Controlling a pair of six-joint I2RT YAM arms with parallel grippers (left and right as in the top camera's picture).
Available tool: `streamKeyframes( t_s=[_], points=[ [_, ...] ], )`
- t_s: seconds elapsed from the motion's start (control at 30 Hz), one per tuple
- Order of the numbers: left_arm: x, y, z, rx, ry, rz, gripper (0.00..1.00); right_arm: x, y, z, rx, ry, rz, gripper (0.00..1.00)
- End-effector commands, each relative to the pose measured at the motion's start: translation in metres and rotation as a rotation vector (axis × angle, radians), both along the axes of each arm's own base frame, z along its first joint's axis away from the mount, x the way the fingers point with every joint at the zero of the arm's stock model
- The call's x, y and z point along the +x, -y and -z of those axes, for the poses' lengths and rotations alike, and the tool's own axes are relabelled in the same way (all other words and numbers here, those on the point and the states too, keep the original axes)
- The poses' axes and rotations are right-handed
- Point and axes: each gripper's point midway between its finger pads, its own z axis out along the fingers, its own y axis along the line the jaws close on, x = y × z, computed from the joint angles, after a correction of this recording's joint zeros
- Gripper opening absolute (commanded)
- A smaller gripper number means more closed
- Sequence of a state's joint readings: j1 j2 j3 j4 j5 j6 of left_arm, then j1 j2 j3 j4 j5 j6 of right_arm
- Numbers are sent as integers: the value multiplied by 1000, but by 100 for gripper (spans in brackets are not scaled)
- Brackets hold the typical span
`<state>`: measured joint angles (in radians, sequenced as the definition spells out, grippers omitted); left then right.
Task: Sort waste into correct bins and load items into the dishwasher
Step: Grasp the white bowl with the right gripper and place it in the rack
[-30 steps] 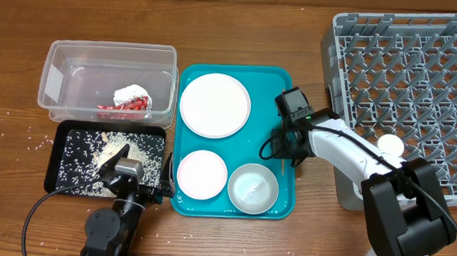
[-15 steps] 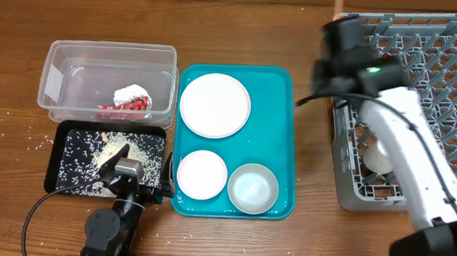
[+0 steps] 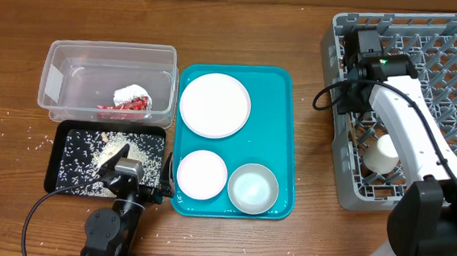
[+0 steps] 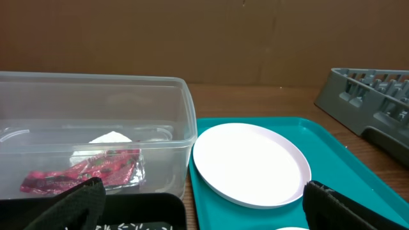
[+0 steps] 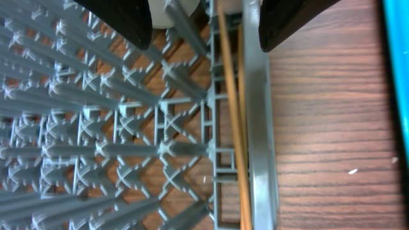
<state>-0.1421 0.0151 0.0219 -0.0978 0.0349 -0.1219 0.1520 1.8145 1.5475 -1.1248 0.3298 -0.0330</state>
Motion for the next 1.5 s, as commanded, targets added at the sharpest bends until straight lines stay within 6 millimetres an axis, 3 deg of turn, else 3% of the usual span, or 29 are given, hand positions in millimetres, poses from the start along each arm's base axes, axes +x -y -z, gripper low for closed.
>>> streamKeyframes(
  t_s=[0.0, 0.07, 0.1, 0.2, 0.33, 0.43, 0.53, 0.63, 0.73, 0.8, 0.9, 0.93, 1.0, 1.07, 1.13, 1.23, 1.4, 1.47],
  points=[
    [0, -1, 0, 16, 9, 1, 100, -3, -46, -60, 261, 121, -10, 57],
    [0, -1, 0, 16, 9, 1, 100, -23, -88, -76, 495, 80, -92, 59],
    [0, -1, 0, 16, 9, 1, 100, -43, -112, -85, 633, 22, -136, 57],
    [0, -1, 0, 16, 9, 1, 100, -81, -126, -78, 676, -128, -140, 53],
    [0, -1, 0, 16, 9, 1, 100, -126, -153, -34, 636, -313, -200, 48],
    [0, -1, 0, 16, 10, 1, 100, -149, -165, 24, 527, -359, -191, 48],
    [0, -1, 0, 16, 9, 1, 100, -143, -158, 62, 445, -283, -126, 48],
    [0, -1, 0, 16, 9, 1, 100, -141, -160, 80, 473, -255, -115, 41],
    [0, -1, 0, 16, 9, 1, 100, -155, -167, 91, 506, -295, -130, 34],
    [0, -1, 0, 16, 9, 1, 100, -166, -166, 99, 495, -318, -138, 23],
    [0, -1, 0, 16, 9, 1, 100, -165, -166, 100, 493, -313, -140, 17],
    [0, -1, 0, 16, 9, 1, 100, -164, -167, 100, 496, -310, -137, 17],
    [0, -1, 0, 16, 9, 1, 100, -166, -167, 99, 499, -317, -142, 34],
    [0, -1, 0, 16, 9, 1, 100, -156, -166, 88, 497, -273, -145, 34],
    [0, -1, 0, 16, 9, 1, 100, -139, -162, 62, 490, -191, -149, 38],
    [0, -1, 0, 16, 9, 1, 100, -140, -168, 40, 525, -163, -193, 41],
    [0, -1, 0, 16, 9, 1, 100, -171, -182, 63, 544, -256, -246, 42],
    [0, -1, 0, 16, 9, 1, 100, -188, -189, 86, 539, -273, -275, 45]
  ],
)
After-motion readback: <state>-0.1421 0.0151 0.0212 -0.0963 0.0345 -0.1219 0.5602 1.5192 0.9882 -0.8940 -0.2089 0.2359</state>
